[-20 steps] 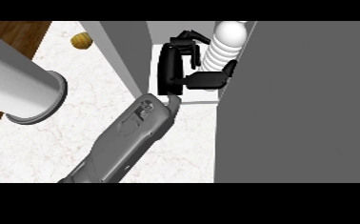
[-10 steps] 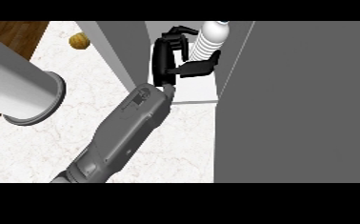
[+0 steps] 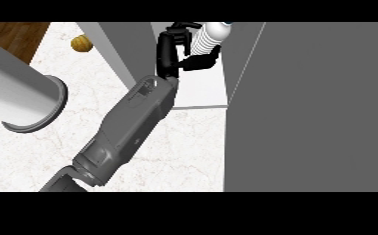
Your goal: Pick up the bottled water, place it into the cabinet and close the cabinet
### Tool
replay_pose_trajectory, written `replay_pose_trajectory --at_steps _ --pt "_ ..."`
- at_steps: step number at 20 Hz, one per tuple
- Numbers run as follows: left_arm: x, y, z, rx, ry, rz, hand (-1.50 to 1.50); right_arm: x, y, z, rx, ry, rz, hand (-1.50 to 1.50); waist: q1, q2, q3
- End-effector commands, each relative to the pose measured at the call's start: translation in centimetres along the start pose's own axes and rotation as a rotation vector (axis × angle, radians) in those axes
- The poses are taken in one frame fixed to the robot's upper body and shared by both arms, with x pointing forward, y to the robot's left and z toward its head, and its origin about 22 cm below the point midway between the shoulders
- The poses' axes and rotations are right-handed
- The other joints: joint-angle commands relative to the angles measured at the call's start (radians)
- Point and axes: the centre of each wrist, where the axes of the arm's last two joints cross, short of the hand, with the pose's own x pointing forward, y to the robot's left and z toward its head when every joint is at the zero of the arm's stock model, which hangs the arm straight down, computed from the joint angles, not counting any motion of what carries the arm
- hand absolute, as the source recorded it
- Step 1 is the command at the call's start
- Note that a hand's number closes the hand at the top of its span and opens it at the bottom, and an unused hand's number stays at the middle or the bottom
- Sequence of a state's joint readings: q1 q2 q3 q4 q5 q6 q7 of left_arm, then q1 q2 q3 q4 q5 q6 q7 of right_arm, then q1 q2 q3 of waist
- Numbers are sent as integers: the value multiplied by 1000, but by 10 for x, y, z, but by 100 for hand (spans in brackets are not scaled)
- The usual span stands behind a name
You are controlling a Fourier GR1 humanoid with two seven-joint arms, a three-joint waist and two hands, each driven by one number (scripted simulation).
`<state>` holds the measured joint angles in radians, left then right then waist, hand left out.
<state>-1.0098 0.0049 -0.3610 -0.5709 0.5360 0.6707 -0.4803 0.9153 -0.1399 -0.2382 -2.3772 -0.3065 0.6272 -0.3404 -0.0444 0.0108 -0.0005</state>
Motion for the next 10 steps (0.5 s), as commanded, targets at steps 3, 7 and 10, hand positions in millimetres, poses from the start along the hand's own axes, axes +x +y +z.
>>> replay_pose_trajectory --at_steps 3,7,10 --pt "-11 4 -11 -22 -2 -123 -150 16 9 -8 6 -64 -31 -150 -10 4 0" --pt "-13 13 -20 -30 -1 -190 -150 15 13 -9 -1 -60 -44 -150 -5 4 0" --pt "0 14 -34 14 14 -177 -150 18 13 -5 17 -76 -35 -150 -25 5 0"
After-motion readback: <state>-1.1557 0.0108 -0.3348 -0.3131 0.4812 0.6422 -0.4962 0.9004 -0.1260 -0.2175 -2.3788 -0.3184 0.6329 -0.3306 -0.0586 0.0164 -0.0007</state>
